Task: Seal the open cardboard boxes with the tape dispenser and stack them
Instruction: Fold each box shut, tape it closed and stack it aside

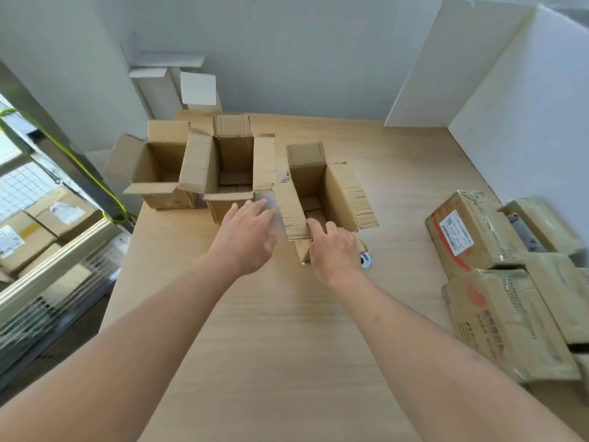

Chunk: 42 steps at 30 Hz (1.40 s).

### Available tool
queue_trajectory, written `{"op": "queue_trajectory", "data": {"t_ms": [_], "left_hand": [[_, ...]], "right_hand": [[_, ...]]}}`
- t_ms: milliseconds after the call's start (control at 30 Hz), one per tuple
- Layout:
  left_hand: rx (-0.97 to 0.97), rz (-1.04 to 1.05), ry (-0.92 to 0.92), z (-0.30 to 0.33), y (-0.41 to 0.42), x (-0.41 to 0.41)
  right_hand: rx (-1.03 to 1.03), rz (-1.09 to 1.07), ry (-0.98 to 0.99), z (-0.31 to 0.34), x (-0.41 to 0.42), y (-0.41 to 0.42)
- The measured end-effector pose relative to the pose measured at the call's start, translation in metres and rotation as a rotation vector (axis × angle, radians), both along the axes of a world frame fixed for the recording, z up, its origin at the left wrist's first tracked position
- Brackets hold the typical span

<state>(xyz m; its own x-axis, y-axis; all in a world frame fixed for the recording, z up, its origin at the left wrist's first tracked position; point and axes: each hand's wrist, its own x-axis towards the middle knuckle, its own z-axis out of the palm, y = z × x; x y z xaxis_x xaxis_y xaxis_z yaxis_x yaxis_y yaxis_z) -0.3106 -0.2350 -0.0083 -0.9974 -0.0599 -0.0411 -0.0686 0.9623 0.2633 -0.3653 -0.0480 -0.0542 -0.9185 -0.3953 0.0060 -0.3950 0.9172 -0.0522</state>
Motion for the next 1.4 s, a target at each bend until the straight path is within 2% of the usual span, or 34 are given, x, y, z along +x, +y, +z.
{"op": "queue_trajectory", "data": {"t_ms": [433,800,1000,1133,1300,1400], "left_hand": [[0.106,0.049,-0.138,0.008,0.033,0.137],[0.102,0.227,-0.24,0.014,0.066,0.278],[0.061,0.296,-0.298,0.012,0.083,0.352],[0.029,0.329,-0.328,0.017,0.087,0.383],[0.004,0.342,-0.362,0.017,0.083,0.395],[-0.003,0.36,-0.355,0.016,0.078,0.394]], "right_hand": [[-0.041,0.012,-0.223,0.02,0.175,0.063],[-0.12,0.318,-0.304,0.023,0.296,0.123],[-0.164,0.442,-0.38,0.024,0.333,0.146],[-0.121,0.534,-0.38,0.032,0.345,0.154],[-0.022,0.522,-0.319,0.043,0.35,0.155],[-0.057,0.466,-0.297,0.044,0.35,0.151]]}}
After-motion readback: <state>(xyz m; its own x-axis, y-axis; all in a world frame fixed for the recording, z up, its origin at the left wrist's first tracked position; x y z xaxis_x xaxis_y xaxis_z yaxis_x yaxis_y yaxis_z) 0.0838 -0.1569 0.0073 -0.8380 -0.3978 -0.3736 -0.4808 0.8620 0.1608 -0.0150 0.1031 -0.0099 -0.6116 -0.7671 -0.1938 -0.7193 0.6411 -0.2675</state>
